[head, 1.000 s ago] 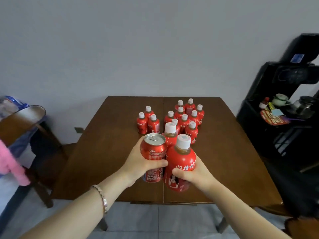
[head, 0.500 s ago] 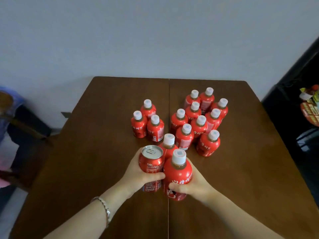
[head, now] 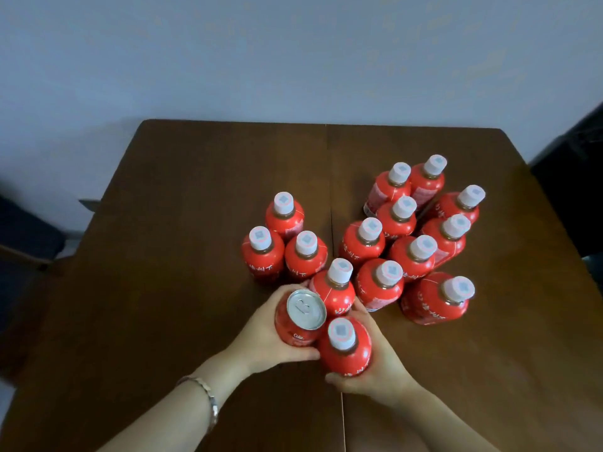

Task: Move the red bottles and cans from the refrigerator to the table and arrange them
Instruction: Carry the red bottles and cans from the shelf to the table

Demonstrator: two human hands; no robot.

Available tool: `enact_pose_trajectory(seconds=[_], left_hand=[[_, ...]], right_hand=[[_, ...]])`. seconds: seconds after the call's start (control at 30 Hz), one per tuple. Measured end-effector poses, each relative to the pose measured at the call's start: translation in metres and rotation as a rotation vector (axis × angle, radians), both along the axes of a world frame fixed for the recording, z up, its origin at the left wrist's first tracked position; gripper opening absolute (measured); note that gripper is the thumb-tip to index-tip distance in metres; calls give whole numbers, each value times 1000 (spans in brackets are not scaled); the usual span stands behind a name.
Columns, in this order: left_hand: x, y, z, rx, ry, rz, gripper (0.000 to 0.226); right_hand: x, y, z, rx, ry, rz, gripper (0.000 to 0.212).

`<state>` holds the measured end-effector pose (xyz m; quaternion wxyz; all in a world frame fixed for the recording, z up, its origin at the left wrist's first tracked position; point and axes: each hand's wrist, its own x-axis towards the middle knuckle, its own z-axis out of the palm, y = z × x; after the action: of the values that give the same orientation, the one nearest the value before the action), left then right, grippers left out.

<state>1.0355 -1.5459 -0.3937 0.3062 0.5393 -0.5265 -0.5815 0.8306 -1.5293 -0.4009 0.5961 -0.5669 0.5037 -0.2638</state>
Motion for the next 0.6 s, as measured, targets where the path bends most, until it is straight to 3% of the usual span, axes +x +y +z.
enact_pose_trajectory(seconds=[0.07,0.2,0.33,0.47,0.6], left_hand=[[4,-6,-8,-34,-48,-54,85],[5,-3,-19,-54,-100,101,91],[13,1,-19,-154,-316,126,79],[27,7,-14,-103,-328,59,89],[28,13,-11,-125,-410,106,79]], right_hand=[[3,-1,-5,-72,47,-7,89],[18,-2,-9,-78,54,-147,84],[32,4,-20,-160,261,-248,86],[35,13,-6,-24,404,-257,84],[44,18,3,143,486,-316,79]])
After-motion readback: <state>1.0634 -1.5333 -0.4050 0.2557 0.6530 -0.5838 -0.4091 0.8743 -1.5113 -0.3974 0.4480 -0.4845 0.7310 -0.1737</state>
